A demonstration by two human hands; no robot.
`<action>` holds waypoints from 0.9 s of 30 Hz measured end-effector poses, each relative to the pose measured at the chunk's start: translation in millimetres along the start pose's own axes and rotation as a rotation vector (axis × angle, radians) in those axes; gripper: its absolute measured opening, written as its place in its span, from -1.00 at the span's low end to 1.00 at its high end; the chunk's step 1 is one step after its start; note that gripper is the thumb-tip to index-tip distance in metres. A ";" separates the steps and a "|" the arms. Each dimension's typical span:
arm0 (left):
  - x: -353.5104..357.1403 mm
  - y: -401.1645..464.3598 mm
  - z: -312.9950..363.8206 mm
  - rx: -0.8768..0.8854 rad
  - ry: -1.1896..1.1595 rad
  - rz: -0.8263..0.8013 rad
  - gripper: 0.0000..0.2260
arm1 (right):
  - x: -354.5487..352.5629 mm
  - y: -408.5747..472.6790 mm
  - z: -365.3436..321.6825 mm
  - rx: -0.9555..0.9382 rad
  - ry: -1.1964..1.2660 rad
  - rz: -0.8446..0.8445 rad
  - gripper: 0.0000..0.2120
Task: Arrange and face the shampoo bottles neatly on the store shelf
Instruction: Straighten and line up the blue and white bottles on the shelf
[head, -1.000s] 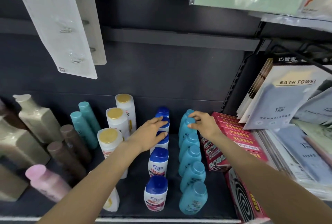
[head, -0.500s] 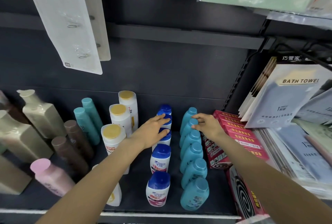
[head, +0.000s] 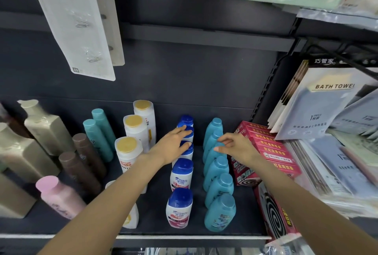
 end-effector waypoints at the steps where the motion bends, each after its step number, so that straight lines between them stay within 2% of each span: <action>1: -0.1 0.2 0.2 -0.002 -0.002 0.000 -0.55 | 3.9 -0.6 0.7 0.008 -0.016 -0.031 -0.62; 7: 0.3 -0.8 0.7 -0.018 0.002 0.011 -0.56 | 6.6 0.6 -2.7 0.009 -0.032 -0.006 -0.66; 10: 0.9 1.6 0.0 -0.025 -0.014 0.011 -0.56 | -3.9 -0.7 -11.5 -0.005 0.043 0.035 -0.68; 16: -9.9 2.9 3.8 -0.018 -0.094 0.069 -0.53 | -39.7 -5.0 -51.3 -0.132 0.158 0.142 -0.81; 22: -43.1 -3.0 13.4 0.005 -0.319 0.246 -0.65 | -69.9 -11.4 -83.1 -0.191 0.353 0.243 -0.87; 24: -49.1 -5.2 13.9 -0.001 -0.441 0.250 -0.70 | -75.4 -15.2 -86.2 -0.193 0.484 0.265 -0.91; 27: -50.3 -9.5 14.8 -0.059 -0.624 0.170 -0.85 | -78.0 -22.0 -78.1 -0.134 0.712 0.302 -0.92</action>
Point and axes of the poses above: each hand's wrist, its own y-axis towards the middle knuckle, its own x-axis out of the palm, z = x × y, the point moved 8 cm from there along y, towards the middle knuckle, and after that the axes turned 9 degrees about y, right-handed, at the moved point
